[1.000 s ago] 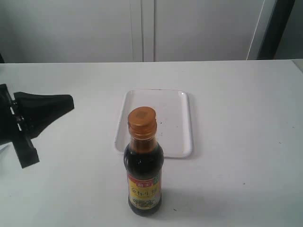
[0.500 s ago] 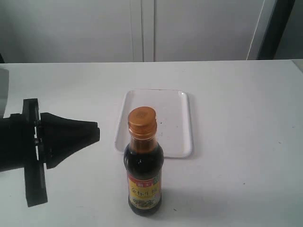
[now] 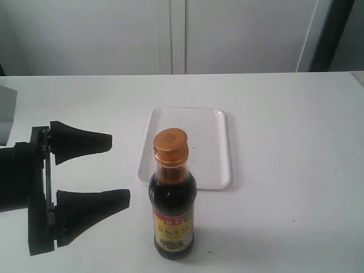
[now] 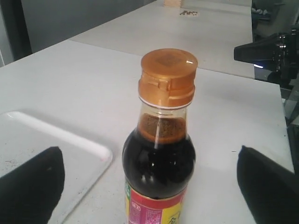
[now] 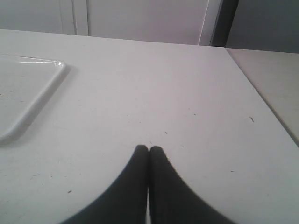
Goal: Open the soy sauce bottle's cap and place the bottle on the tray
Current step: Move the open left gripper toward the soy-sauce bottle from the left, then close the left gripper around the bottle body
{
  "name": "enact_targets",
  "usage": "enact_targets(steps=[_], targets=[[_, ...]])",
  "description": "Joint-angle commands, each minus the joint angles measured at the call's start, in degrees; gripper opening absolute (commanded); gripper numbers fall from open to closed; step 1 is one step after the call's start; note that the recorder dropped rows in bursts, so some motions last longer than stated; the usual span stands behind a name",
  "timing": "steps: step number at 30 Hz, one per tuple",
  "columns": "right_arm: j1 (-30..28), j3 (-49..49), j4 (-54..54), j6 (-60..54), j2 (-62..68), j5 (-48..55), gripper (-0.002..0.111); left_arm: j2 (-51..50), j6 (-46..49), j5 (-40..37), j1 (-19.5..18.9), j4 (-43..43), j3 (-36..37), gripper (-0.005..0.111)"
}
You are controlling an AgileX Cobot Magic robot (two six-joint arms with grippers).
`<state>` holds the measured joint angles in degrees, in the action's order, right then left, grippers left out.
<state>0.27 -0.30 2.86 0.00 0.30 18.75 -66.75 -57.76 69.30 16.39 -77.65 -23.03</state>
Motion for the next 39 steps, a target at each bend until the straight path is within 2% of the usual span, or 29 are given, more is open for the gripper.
enact_targets(steps=[1,6,9,14,27,35,39], targets=[[-0.27,0.30,0.10,0.00,-0.30,-0.63,0.000,0.03,0.60,0.67,1.27,-0.22,-0.42,0.105],[-0.27,0.30,0.10,0.00,-0.30,-0.63,0.000,0.00,4.58,0.67,6.50,1.27,-0.42,0.105],[-0.27,0.30,0.10,0.00,-0.30,-0.63,0.000,0.00,7.31,0.67,8.34,2.98,-0.42,0.105],[-0.27,0.30,0.10,0.00,-0.30,-0.63,0.000,-0.73,10.45,0.67,8.44,6.64,-0.42,0.105],[-0.27,0.30,0.10,1.06,-0.30,-0.63,0.000,-10.77,15.31,0.67,9.02,10.28,-0.42,0.105],[-0.27,0.30,0.10,1.29,-0.30,-0.63,0.000,-14.98,21.88,0.67,17.02,17.72,-0.42,0.105],[-0.27,0.30,0.10,1.29,-0.30,-0.63,0.000,-17.83,25.95,0.67,18.77,22.45,-0.54,0.105]])
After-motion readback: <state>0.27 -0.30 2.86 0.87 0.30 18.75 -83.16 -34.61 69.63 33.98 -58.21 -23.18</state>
